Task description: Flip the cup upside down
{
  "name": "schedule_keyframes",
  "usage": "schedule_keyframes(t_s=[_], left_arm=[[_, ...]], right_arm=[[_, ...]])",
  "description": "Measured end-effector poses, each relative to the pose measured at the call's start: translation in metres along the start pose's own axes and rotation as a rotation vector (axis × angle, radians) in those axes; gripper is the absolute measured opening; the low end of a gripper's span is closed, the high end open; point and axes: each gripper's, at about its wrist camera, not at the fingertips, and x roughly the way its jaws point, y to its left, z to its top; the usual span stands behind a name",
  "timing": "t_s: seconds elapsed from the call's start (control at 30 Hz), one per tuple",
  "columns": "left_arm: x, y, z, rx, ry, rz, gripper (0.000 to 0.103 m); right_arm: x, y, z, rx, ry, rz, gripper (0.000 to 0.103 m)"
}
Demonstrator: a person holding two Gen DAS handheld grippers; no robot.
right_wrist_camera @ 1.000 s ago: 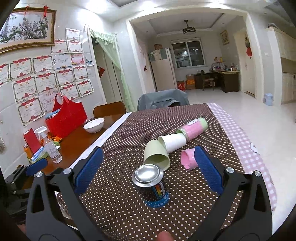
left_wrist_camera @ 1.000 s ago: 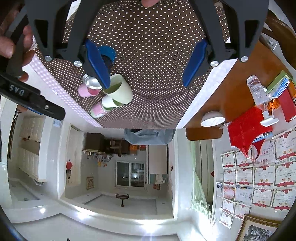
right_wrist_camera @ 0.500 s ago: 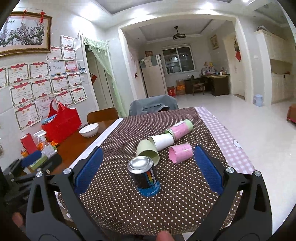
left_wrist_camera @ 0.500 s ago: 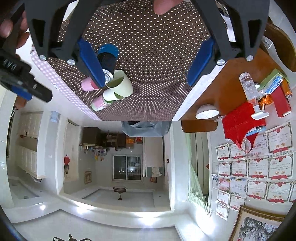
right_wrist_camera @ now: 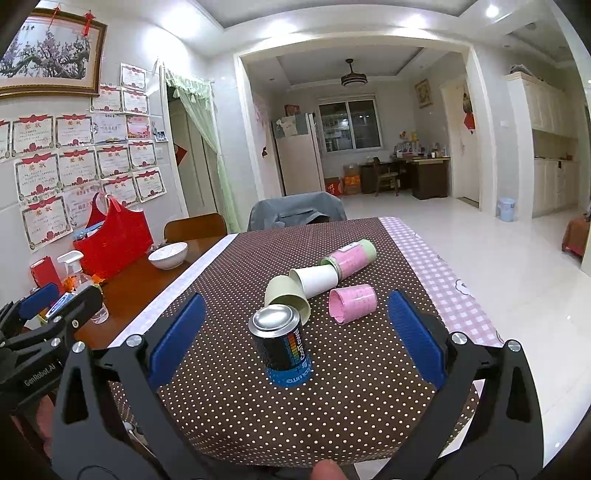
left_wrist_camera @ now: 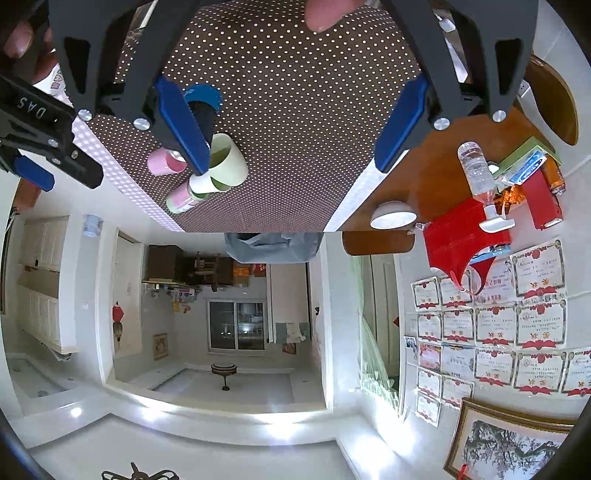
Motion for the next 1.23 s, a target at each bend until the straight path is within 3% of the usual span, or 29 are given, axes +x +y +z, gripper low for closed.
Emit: schedule_keyframes(t_s=[0.7, 1.23], left_arm=[[-0.002, -0.0015, -0.0023, 0.003, 0.01, 0.016, 0.089], [-0.003, -0.0012, -0.0033, -0.007, 0.005, -0.02, 0.089]], right_arm=[[-0.0004, 0.0035, -0.0004, -0.019, -0.009, -0.013, 0.097], [0.0014, 0.0056, -0.0009, -0.022, -0.011, -0.008, 0.097]])
